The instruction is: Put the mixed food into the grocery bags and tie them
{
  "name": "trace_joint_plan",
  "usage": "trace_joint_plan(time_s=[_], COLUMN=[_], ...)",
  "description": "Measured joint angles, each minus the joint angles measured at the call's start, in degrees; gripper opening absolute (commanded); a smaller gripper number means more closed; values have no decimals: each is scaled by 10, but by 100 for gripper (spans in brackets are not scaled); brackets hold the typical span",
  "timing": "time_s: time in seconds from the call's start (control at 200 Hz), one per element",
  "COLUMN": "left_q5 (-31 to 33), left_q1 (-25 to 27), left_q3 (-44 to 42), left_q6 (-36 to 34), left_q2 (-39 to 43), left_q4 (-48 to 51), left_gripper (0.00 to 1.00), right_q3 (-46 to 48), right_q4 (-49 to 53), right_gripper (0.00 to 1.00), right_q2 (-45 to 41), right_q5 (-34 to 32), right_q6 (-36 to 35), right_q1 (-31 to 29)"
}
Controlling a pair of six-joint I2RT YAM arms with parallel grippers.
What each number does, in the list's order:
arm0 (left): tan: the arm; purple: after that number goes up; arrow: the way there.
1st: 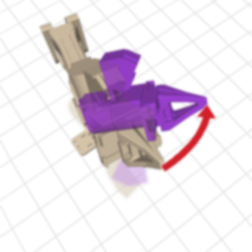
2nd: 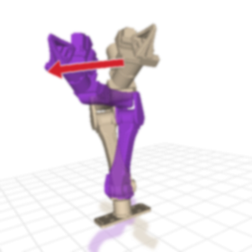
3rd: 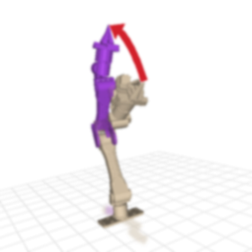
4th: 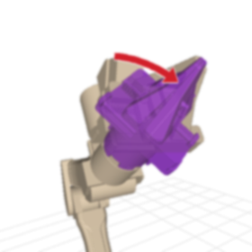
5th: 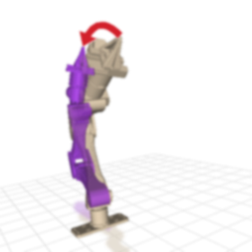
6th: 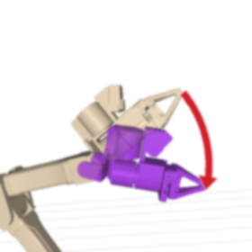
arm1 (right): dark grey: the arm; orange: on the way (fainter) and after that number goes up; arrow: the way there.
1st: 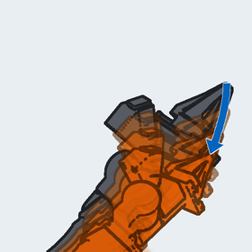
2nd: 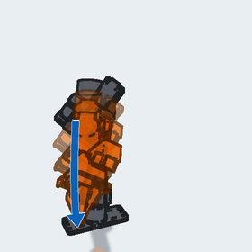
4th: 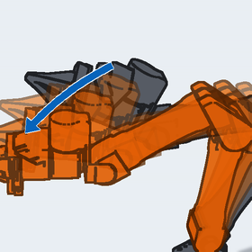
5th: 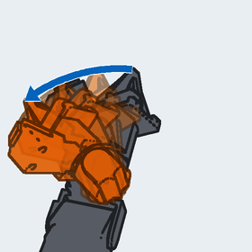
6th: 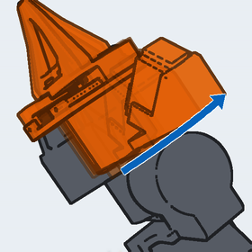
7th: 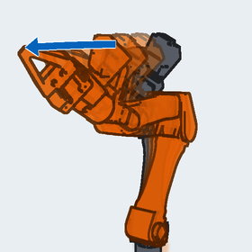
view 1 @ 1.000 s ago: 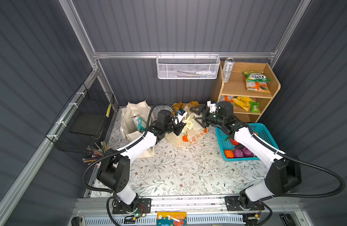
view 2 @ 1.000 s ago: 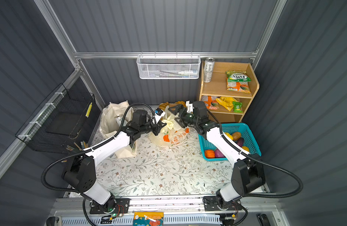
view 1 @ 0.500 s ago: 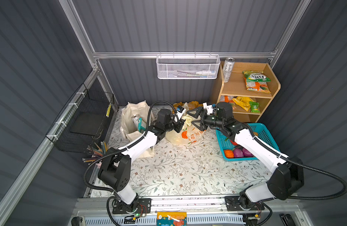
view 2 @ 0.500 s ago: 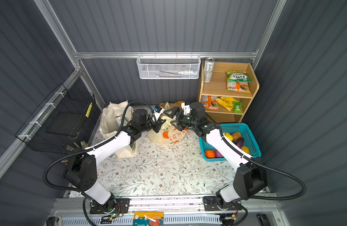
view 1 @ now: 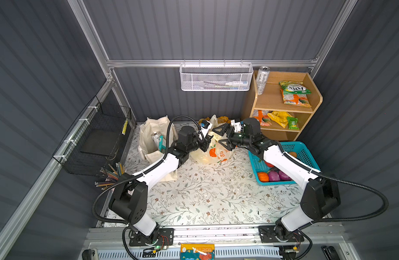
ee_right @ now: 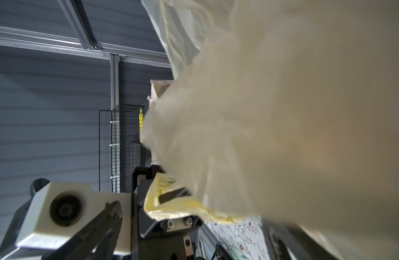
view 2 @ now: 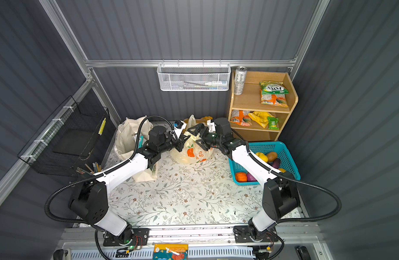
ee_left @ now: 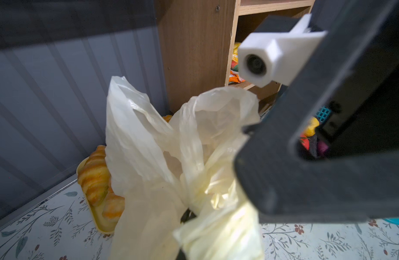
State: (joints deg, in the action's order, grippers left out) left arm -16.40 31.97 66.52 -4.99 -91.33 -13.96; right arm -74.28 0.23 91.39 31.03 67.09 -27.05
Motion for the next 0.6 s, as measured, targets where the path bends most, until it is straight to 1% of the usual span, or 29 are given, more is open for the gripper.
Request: trace_joint_plan(time_s=[0.225, 0.42, 0.55, 0.6], left_q5=[-28, -42, -49, -54], left_q1=[0, 0, 0, 0], left_q3=[-9, -11, -11, -11], left_q6=[2, 1, -2, -7], left_q2=[6, 7, 7, 7], left_q4=[-8, -9, -7, -4], left_gripper=[0, 0, 0, 0], right_q3=[-22, -27, -27, -27], right_q4=[-11, -21, -24, -25], right_gripper=[85, 70, 66, 63], right_q2=[18, 30, 40, 43], right_q5=[-6, -6, -5, -3], right_q6=[0, 0, 3, 4], right_q1=[0, 0, 0, 0])
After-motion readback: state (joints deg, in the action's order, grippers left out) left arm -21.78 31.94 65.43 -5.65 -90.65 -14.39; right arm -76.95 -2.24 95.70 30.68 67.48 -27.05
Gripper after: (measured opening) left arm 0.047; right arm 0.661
